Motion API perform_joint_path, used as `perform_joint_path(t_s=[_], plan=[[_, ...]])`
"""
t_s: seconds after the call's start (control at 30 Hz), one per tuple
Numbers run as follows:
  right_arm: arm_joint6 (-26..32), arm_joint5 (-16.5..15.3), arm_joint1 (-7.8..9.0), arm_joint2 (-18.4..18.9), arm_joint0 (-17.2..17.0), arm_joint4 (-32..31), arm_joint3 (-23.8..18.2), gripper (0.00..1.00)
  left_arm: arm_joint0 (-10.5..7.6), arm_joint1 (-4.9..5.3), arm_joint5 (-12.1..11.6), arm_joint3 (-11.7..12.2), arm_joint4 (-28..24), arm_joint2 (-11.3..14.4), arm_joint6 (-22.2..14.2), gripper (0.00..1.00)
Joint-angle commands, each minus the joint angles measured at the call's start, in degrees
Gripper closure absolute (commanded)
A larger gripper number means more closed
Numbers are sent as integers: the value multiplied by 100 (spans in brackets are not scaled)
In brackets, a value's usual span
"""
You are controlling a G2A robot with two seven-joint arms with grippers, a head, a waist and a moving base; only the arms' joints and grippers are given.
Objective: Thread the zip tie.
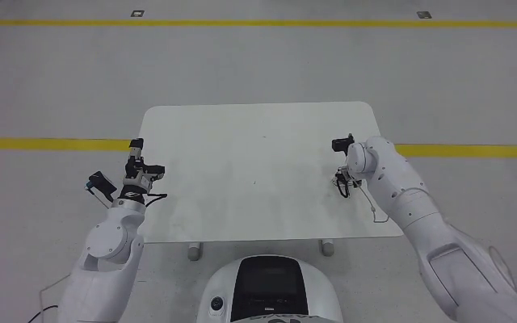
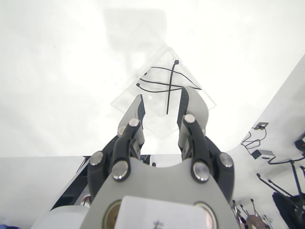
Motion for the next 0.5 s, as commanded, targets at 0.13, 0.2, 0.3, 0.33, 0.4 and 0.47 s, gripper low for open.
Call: perform_joint_path(t_s=[0.13,0.2,0.3,0.33,0.4,0.47], plan=[[-62,22,-50,-29,24,3,165,74,0,0,0,0,0,0,0,0],[-85,18,-64,-32,22,3,209,76,0,0,0,0,0,0,0,0],[-131,31,-74,-16,1,-1,239,76,0,0,0,0,0,0,0,0],[-139,40,-76,-9,-9,-5,248,76,0,0,0,0,0,0,0,0],[-148,49,-79,3,-26,-13,263,76,0,0,0,0,0,0,0,0],[-154,50,-82,16,-44,-25,283,76,0,0,0,0,0,0,0,0]])
